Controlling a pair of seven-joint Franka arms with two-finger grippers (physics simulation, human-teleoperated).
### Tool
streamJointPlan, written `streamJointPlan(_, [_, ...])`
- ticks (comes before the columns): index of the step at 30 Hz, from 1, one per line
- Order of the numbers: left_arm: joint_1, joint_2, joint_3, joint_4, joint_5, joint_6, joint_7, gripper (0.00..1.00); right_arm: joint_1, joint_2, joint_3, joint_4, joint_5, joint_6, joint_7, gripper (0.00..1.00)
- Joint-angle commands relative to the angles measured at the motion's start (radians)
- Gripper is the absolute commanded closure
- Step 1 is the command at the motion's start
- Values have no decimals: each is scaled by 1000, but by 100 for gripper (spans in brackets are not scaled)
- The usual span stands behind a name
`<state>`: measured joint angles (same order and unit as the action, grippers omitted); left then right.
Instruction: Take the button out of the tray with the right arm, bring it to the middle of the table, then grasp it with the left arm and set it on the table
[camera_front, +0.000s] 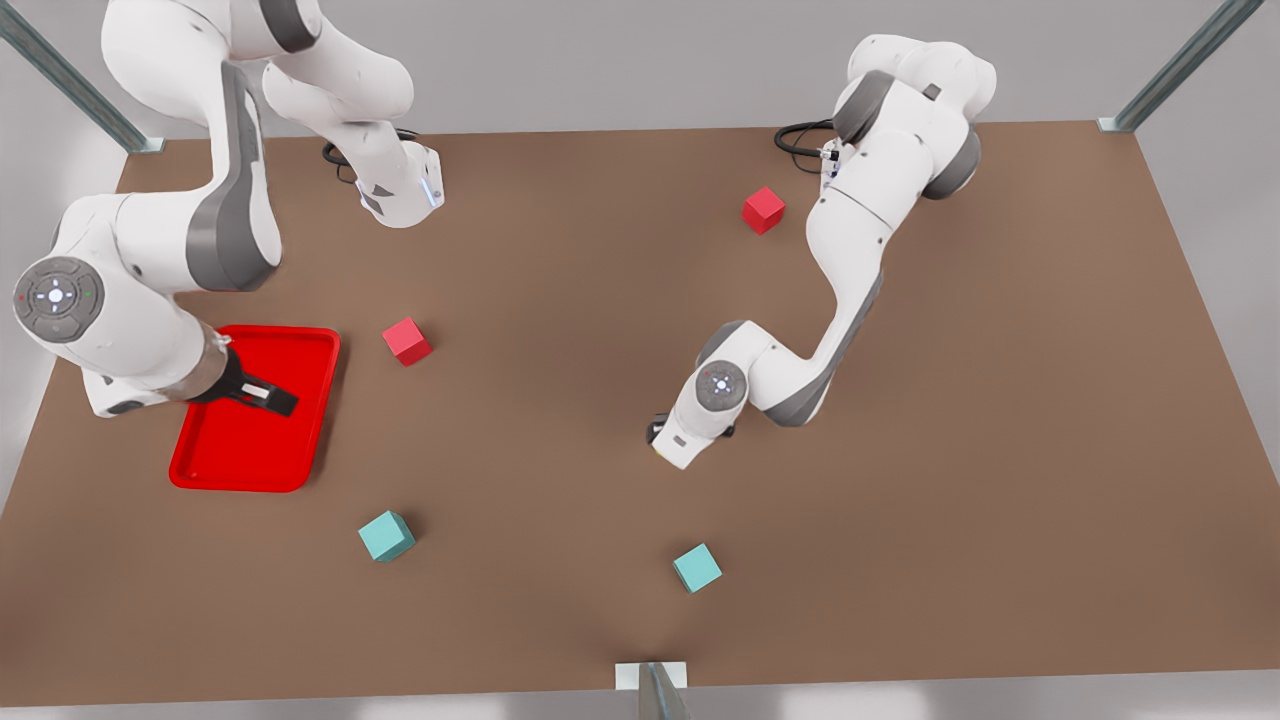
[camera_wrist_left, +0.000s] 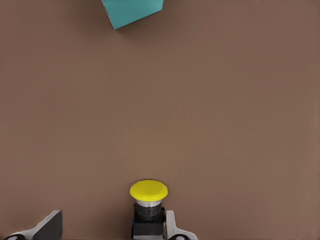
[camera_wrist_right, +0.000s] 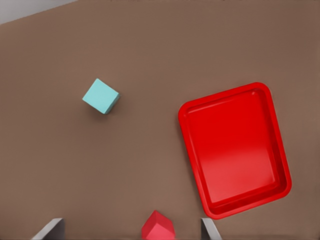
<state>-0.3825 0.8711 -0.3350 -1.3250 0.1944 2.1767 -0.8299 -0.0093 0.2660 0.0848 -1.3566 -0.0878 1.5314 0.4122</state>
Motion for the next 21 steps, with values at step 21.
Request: streamJointPlan(21, [-65,51,1,-42,48,89,-95,0,-24,7,-3,10,34,-57,-342,0])
